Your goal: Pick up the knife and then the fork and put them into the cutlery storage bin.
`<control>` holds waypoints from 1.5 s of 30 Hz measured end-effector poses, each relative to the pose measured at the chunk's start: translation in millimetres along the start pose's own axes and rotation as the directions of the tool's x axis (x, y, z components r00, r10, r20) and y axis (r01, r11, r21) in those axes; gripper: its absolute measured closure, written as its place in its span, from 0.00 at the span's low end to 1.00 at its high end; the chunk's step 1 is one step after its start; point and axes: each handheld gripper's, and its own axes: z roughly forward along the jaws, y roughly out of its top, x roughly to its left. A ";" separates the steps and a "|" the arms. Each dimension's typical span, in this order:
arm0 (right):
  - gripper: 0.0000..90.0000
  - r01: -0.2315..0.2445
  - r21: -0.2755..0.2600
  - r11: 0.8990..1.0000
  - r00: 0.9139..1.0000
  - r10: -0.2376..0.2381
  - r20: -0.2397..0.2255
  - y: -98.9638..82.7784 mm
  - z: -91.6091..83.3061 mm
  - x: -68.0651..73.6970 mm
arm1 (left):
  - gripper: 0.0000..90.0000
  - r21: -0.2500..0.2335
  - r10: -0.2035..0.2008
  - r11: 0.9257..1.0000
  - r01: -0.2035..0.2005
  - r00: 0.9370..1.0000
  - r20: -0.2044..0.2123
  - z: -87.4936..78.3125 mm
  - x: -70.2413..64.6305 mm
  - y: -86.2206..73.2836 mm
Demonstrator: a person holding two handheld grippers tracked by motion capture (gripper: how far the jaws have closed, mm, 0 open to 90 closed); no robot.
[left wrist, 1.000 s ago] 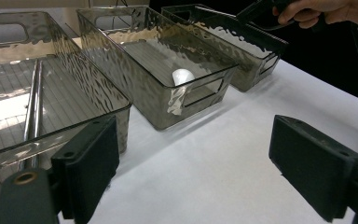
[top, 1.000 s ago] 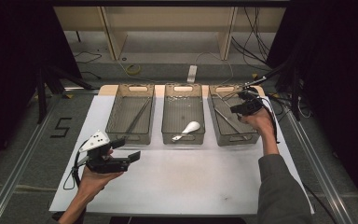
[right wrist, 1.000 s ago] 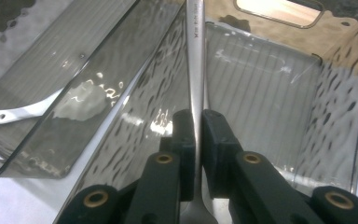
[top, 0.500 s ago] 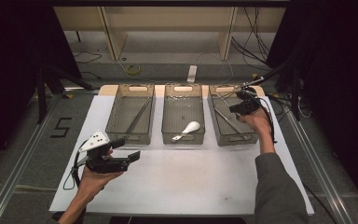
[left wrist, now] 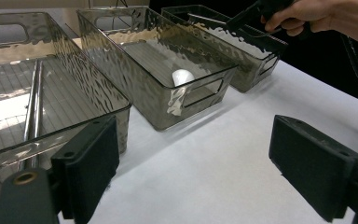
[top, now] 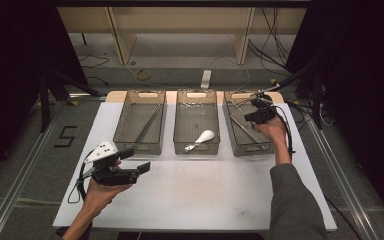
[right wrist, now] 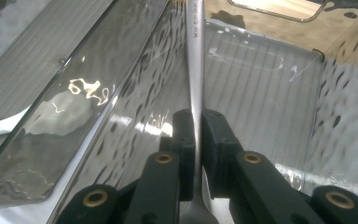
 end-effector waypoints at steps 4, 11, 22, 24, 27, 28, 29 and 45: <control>0.93 -0.010 -0.003 1.000 1.000 0.010 0.011 0.5 2.9 1.1 | 0.17 0.001 0.000 1.000 0.000 1.000 0.000 -0.1 -0.1 0.0; 0.74 -0.044 -0.052 0.998 0.999 0.043 -0.015 1.9 -2.4 0.7 | 0.17 0.000 -0.001 1.000 0.001 1.000 0.000 -0.2 0.2 0.1; 0.51 -0.052 -0.152 0.987 0.994 0.036 -0.105 -6.1 -29.2 12.8 | 0.17 0.000 -0.003 1.000 0.003 1.000 0.003 0.0 -0.1 0.1; 0.47 -0.062 -0.177 0.982 0.991 0.039 -0.128 -9.9 -33.8 17.2 | 0.17 0.000 -0.004 1.000 0.004 1.000 0.004 0.2 0.0 0.0; 0.43 -0.059 -0.207 0.976 0.988 0.028 -0.150 -16.6 -39.0 25.7 | 0.17 -0.001 -0.008 1.000 0.008 1.000 0.006 0.3 0.3 0.0; 0.42 -0.053 -0.215 0.975 0.988 0.020 -0.154 -19.4 -40.9 29.4 | 0.17 -0.002 -0.010 1.000 0.010 1.000 0.007 0.2 0.5 0.0; 0.41 -0.053 -0.222 0.974 0.988 0.018 -0.157 -21.1 -42.1 31.4 | 0.17 -0.002 -0.014 1.000 0.014 1.000 0.007 0.3 0.7 0.0; 0.31 -0.014 -0.336 0.942 0.976 -0.060 -0.207 -56.0 -65.0 70.7 | 0.17 -0.003 -0.022 1.000 0.022 1.000 0.015 1.0 1.4 -0.3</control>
